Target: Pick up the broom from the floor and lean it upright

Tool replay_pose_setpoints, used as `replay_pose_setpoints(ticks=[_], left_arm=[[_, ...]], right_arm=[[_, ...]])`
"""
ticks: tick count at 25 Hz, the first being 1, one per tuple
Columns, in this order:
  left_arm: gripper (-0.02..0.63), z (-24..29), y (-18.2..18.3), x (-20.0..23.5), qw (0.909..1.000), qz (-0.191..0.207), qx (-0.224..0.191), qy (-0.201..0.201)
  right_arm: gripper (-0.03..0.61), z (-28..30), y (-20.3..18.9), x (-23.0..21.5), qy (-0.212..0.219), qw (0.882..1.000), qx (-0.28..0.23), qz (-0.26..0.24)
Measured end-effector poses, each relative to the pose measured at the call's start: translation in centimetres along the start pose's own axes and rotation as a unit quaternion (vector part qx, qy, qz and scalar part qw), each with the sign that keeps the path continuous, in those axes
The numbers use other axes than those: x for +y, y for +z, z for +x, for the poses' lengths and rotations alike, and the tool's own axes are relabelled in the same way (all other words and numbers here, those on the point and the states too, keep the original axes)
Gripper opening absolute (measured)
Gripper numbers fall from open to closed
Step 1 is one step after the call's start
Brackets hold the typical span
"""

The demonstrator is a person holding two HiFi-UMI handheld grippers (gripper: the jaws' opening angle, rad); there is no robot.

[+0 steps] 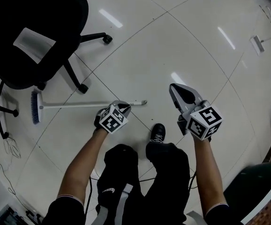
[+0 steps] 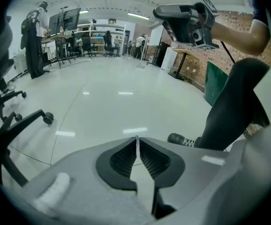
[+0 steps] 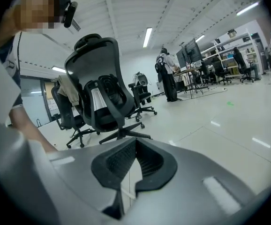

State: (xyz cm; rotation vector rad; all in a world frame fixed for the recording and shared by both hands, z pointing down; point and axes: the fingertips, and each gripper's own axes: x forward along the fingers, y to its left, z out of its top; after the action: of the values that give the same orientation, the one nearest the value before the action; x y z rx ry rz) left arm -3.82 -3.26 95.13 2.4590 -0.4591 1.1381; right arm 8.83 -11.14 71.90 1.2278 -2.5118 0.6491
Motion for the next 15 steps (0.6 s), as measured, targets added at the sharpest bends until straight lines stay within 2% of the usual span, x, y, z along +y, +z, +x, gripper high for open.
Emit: replay_pose_setpoints(ticks=[5,10,15], left_arm=[[0.054,6.9,-4.2,1.7,0.9994,0.014,0.029,-0.015],[0.114,11.9,-7.0,2.3,0.9980,0.029,0.047,-0.030],[0.144,15.9,-9.4,2.7,0.9927,0.075,0.083,-0.047]], right_arm=[[0.006,2.2,-5.1,-3.1,0.000,1.000,0.005,-0.004],[0.006,3.3,-9.4,-5.6,-0.001,1.000,0.003,0.010],[0.006,3.7,-12.5,-6.8,0.002,1.000,0.006,0.004]])
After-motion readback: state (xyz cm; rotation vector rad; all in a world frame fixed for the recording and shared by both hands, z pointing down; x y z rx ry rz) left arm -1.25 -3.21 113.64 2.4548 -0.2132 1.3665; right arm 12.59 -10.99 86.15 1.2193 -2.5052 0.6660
